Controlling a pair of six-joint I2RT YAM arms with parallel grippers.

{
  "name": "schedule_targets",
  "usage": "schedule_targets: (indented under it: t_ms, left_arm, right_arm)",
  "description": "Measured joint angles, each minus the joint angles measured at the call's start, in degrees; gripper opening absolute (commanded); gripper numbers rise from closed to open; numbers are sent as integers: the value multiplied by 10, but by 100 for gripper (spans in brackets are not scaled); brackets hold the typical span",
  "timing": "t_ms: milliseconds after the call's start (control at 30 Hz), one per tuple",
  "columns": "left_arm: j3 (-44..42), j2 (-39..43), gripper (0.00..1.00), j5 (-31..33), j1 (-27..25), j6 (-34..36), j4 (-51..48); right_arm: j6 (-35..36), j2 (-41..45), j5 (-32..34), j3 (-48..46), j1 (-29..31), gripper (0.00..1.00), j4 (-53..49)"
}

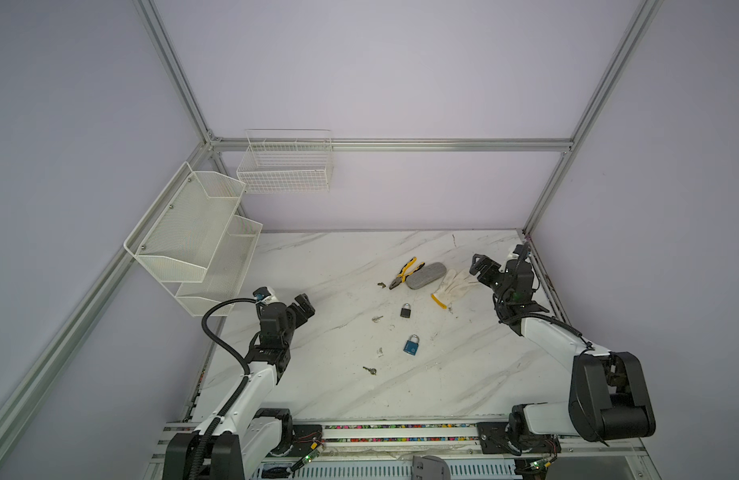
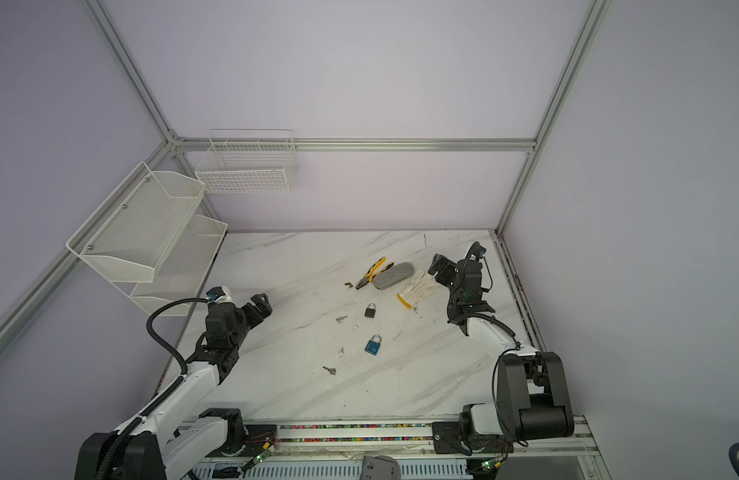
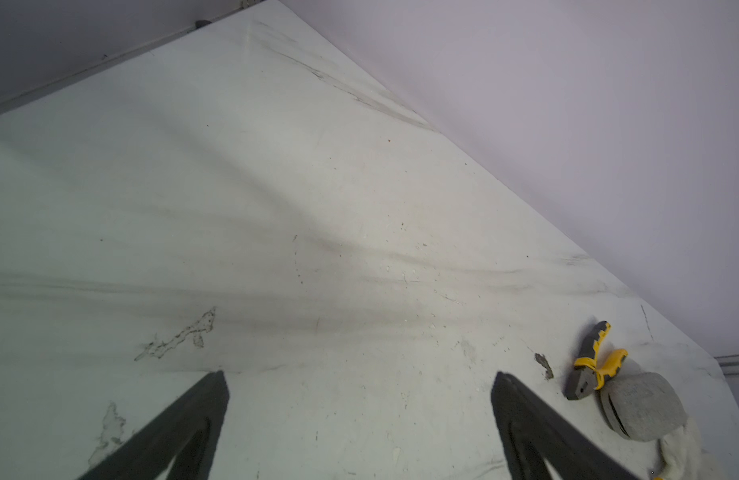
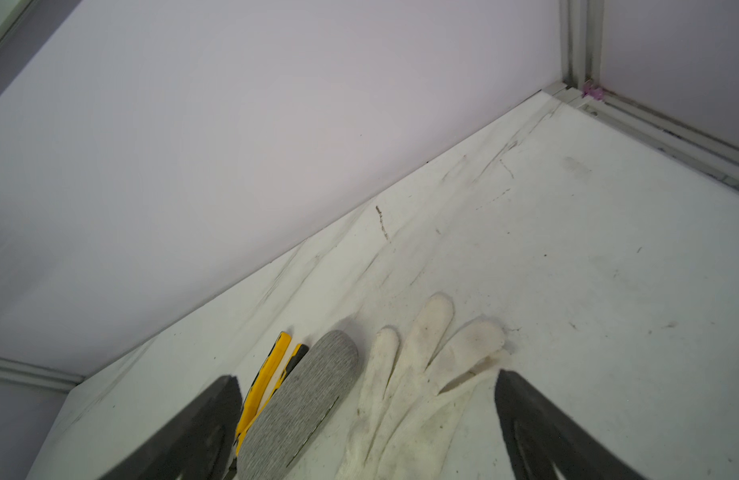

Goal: Unlock with the key
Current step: 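Move the right gripper toward the silver key while the left arm lifts forward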

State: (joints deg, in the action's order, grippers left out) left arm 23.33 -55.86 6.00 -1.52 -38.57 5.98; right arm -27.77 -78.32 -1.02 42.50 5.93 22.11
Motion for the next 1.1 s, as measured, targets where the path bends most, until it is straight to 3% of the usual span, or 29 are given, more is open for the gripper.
schedule_targets:
  t_ms: [300, 533, 733, 1100]
  left_arm:
    - [0, 64, 100, -64, -39, -33, -66]
    - [0, 129, 100, -55, -138, -57, -137]
    - [0, 201, 100, -15, -217, -82, -217]
    - [0, 277, 100, 7, -229, -120, -348]
  right_arm:
    - [18, 22, -29, 44, 81, 97, -114]
    - [27, 21, -25, 68, 189, 97, -203]
    - [16, -2, 1, 85, 319, 97, -262]
    - [-74, -91, 66, 108, 540, 96, -312]
